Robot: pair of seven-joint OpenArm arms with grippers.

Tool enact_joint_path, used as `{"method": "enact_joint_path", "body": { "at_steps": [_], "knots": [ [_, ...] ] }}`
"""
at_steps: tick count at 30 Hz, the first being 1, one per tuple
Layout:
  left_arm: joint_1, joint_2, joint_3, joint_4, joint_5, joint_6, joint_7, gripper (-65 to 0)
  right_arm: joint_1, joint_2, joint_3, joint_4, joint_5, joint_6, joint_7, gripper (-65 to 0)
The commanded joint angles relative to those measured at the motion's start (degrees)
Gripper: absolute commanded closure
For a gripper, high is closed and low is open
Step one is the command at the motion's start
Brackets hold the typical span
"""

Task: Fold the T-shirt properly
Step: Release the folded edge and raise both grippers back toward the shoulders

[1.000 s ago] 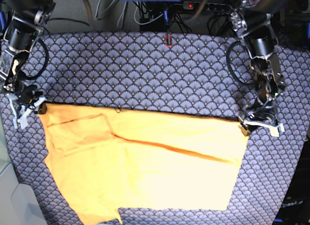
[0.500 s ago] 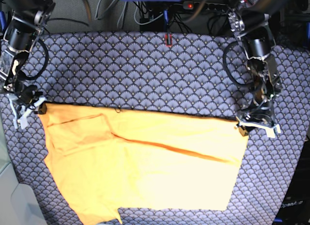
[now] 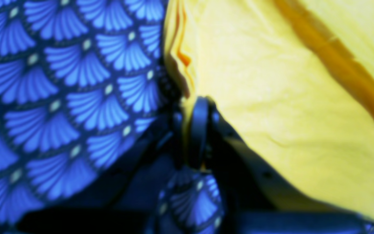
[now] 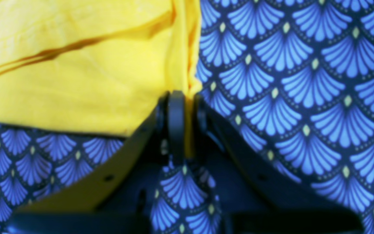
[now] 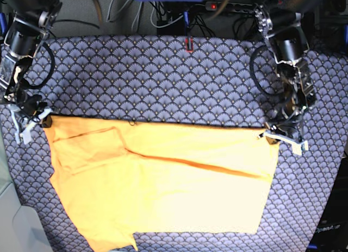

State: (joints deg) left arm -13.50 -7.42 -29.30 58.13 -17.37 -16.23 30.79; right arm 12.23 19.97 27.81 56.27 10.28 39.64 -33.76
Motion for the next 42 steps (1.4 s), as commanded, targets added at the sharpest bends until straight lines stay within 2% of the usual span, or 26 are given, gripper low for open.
{"method": "enact_joint_path", "body": {
  "at_steps": [1, 6, 11, 16, 22, 27, 33, 39, 42],
  "knots": [
    [-0.17, -0.62, -0.81, 3.72, -0.26, -0.25, 0.03, 0.0, -0.58, 0.65, 0.27, 0.48, -1.36, 0.36, -1.98, 0.0],
    [2.46, -0.54, -4.06, 11.45, -0.17, -0.61, 5.21, 0.0, -5.59, -0.23, 0.36, 7.07, -1.18, 0.36, -2.07, 0.0],
    [5.1, -0.71, -4.06, 13.74, -0.17, -0.61, 5.92, 0.0, -13.86, -3.48, 0.36, 19.91, -1.18, 0.36, -2.07, 0.0],
    [11.08, -0.45, -4.06, 18.93, -0.26, -0.52, 6.01, 0.0, -21.06, -5.59, 0.36, 29.14, -1.18, 0.36, -1.98, 0.0],
    [17.58, -0.62, -4.15, 22.53, -1.76, -0.69, 5.92, 0.0, -27.04, -5.94, 0.54, 33.97, -1.1, 0.36, -1.63, 0.0],
    [22.16, -1.06, -6.61, 26.05, -5.27, -0.69, 5.92, 0.0, -28.98, -8.58, 6.6, 36.87, -1.45, 0.36, -1.89, 0.0],
    [26.73, -0.98, -8.81, 29.83, -5.45, -0.78, 6.01, 0.0, -32.67, -8.58, 7.66, 37.05, -1.36, 0.36, -1.45, 0.0],
    [31.74, -0.1, -8.81, 32.55, -5.54, -0.78, 6.01, 0.0, -36.45, -10.87, 8.01, 36.96, -1.36, 0.36, 3.65, 0.0],
    [33.06, 0.52, -8.99, 32.55, -5.54, -0.78, 5.83, 0.0, -37.42, -11.13, 8.45, 36.96, -1.36, 0.36, 4.53, 0.0]
  ]
}}
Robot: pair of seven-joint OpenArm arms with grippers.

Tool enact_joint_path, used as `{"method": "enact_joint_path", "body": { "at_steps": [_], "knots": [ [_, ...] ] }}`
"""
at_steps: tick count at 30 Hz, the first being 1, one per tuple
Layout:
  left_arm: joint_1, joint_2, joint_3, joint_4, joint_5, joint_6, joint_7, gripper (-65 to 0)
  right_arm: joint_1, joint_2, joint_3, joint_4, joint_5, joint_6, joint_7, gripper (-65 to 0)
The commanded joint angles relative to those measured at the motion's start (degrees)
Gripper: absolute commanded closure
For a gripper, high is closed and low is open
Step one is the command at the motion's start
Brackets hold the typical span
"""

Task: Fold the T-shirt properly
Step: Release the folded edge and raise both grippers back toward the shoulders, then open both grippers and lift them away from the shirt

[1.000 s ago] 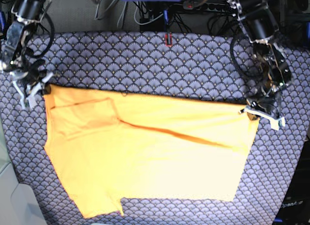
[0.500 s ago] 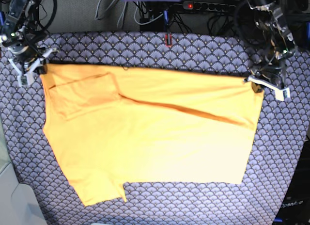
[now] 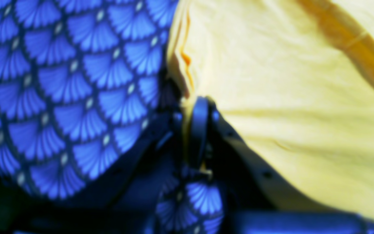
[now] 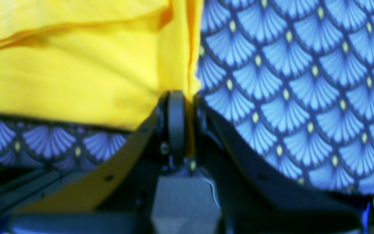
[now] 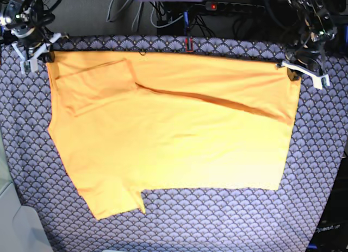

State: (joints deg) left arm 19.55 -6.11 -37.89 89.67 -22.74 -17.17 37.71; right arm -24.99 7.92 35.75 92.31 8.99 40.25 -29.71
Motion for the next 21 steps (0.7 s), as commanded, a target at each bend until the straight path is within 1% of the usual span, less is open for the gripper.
{"method": "enact_joint_path", "body": {
  "at_steps": [1, 5, 10, 19, 21],
  "knots": [
    [0.45, -0.79, -0.4, 1.01, -0.16, 0.16, -1.27, 0.0, -0.55, 0.91, 0.52, 0.92, -0.07, -0.25, 0.48, 0.0],
    [1.42, -0.88, -0.4, 1.01, -0.16, 0.07, -1.54, 0.0, -0.9, 0.91, 0.6, 0.92, -0.07, -0.25, 0.48, 0.0],
    [1.5, -0.7, -2.77, 0.75, -0.16, 0.07, -1.27, 0.0, -1.78, 0.91, 0.6, 0.92, -0.07, -0.25, 0.48, 0.0],
    [1.24, -1.06, -2.68, 0.31, 0.46, 0.07, -1.45, 0.0, -1.16, 0.47, 0.6, 0.83, -0.07, -0.25, -0.13, 0.0],
    [1.15, -1.06, -2.59, 0.31, 0.46, 0.07, -1.45, 0.0, -1.16, 0.47, 0.6, 0.83, -0.07, -0.25, -0.13, -1.8]
  ]
}}
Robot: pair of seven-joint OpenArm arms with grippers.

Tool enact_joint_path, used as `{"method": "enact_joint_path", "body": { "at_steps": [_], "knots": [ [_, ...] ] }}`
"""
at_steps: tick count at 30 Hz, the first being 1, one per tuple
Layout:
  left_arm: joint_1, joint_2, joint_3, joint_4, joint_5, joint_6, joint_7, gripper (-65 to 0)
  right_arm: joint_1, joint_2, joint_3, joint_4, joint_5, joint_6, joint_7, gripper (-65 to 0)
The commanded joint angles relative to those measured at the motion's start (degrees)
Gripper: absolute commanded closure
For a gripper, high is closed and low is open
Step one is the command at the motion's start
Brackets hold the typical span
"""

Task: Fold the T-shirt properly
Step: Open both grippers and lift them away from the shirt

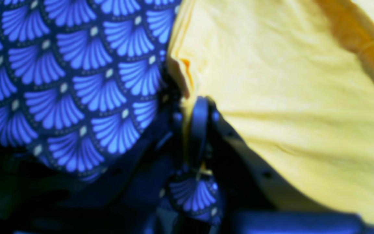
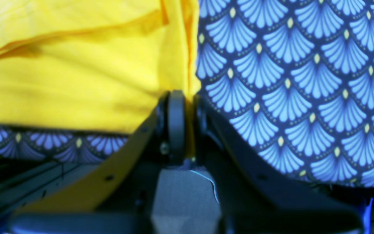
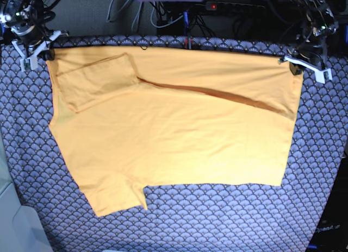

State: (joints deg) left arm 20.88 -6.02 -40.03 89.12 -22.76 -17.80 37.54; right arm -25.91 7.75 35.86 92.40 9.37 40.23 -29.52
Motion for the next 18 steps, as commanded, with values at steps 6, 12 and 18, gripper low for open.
{"method": "enact_joint_path", "body": {
  "at_steps": [6, 12, 18],
  "knots": [
    [-0.27, -1.14, -0.63, 0.86, 0.48, 0.7, -1.45, -20.4, 0.72, 0.82, 1.55, 0.74, -0.44, -0.23, -0.33, -24.0],
    [-0.8, -1.58, -0.72, 1.47, -0.05, -2.11, -3.12, -41.1, 4.5, 0.91, 9.55, 0.57, -0.44, -0.23, -0.33, -38.5],
    [-4.4, -1.58, -6.25, 1.21, 0.13, -5.27, -2.86, -41.3, 10.66, 4.52, 13.42, 0.48, -0.62, -0.23, -3.41, -38.5]
  ]
}}
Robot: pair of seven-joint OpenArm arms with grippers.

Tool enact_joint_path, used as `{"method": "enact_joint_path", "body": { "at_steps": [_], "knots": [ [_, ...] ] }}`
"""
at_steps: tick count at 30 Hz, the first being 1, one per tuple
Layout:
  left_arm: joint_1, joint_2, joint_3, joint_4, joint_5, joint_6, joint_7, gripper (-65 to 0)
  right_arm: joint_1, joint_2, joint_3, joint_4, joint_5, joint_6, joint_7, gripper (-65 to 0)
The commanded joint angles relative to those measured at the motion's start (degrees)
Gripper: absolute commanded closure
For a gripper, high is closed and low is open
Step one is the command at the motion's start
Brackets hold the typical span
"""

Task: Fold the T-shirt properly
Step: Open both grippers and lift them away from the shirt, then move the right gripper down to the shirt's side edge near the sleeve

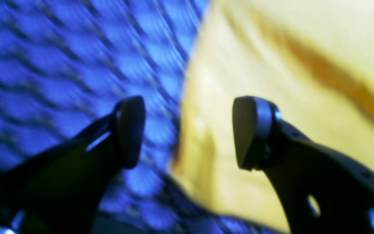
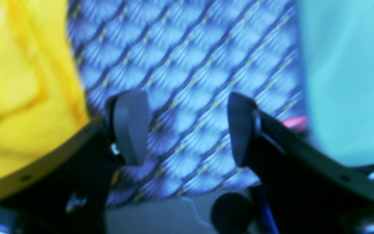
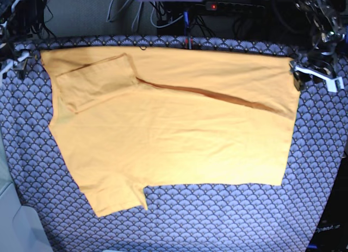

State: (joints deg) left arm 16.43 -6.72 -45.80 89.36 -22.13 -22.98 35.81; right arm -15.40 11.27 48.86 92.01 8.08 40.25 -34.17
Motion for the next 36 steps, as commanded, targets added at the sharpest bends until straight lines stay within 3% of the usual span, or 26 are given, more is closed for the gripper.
{"method": "enact_joint_path", "body": {
  "at_steps": [1, 5, 8, 11, 16, 20, 26, 36],
  "knots": [
    [-0.73, -0.88, -1.98, 0.79, -0.42, -0.09, -1.13, -41.3, 1.29, 2.23, 0.41, 0.87, 0.67, -0.25, -0.6, -38.5],
    [-4.16, -2.2, -4.53, 0.62, -0.16, -0.09, -1.13, -41.5, 8.06, 5.66, -1.17, -0.89, 0.67, -0.25, -4.82, -38.5],
    [-6.54, -4.05, -4.18, 0.53, -0.16, 0.17, -1.04, -41.5, 16.06, 9.52, -8.29, -6.51, -1.44, -0.25, -6.31, -38.5],
    [-8.73, -4.58, -4.18, 0.53, -0.07, 0.26, -0.78, -41.5, 26.96, 10.84, -14.88, -16.27, -6.45, -0.25, -5.69, -38.5],
    [-11.28, -4.66, -4.26, 1.32, -0.07, 0.26, 5.73, -41.5, 45.07, 10.23, -20.33, -38.42, -15.33, -0.25, 1.51, -38.5],
    [-11.55, -5.37, -4.18, 1.32, -0.07, 0.26, 6.17, -41.5, 54.48, 9.0, -20.69, -54.16, -21.39, -0.25, 10.13, -38.5],
    [-13.66, -5.72, -4.18, 1.32, 4.77, -0.09, 6.43, -41.5, 60.98, 8.47, -21.56, -69.9, -24.3, -0.25, 22.0, -38.6],
    [-13.74, -5.72, -4.18, 1.41, 6.26, -0.18, 6.17, -41.5, 61.86, 8.47, -24.29, -73.33, -24.3, -0.25, 28.5, -38.8]
  ]
}}
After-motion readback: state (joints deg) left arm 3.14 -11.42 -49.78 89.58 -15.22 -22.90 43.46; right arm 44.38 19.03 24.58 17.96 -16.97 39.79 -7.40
